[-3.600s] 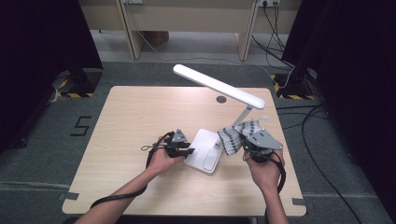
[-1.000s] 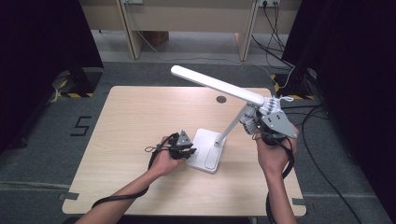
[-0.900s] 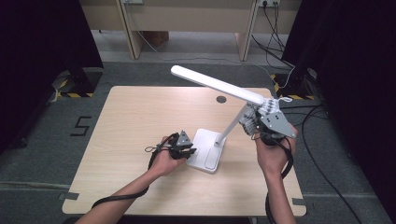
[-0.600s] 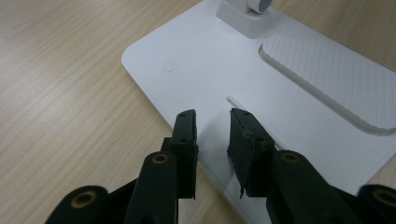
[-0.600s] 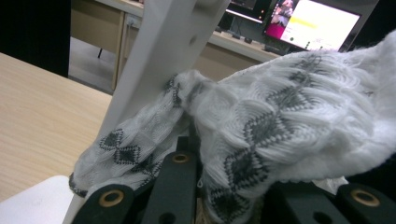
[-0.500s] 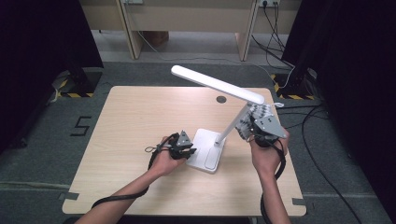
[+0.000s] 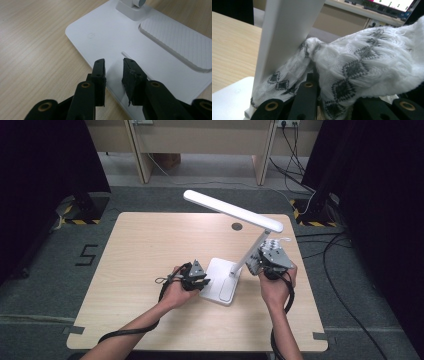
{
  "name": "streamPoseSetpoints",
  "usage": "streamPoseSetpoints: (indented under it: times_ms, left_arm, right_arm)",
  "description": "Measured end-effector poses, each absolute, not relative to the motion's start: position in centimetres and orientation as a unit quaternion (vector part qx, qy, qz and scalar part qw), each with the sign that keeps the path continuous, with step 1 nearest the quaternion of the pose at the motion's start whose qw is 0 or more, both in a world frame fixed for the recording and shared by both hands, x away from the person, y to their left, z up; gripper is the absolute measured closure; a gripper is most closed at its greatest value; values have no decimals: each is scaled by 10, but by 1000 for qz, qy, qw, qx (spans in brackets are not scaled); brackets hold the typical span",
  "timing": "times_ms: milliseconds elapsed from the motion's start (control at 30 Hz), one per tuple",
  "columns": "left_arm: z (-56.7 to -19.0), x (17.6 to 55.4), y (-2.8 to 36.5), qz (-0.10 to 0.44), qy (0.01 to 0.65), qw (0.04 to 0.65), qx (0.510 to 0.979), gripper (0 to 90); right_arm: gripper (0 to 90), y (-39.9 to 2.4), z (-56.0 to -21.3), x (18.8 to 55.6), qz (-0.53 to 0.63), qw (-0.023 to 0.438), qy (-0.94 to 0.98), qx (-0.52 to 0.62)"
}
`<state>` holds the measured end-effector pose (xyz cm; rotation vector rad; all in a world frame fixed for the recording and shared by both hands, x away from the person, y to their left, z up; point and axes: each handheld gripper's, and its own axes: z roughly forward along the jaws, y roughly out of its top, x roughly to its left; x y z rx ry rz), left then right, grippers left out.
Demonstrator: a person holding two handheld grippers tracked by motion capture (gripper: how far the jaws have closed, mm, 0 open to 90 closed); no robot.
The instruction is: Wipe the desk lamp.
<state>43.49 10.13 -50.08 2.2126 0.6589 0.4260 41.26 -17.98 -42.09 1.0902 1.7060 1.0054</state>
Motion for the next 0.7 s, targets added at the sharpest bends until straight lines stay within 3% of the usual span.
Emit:
streamPoseSetpoints:
  times_ms: [700]
  left_arm:
    - [-502, 434, 102, 169, 261, 391, 866, 708]
  right_arm:
    - [824, -166, -471, 429, 375, 369, 719, 453]
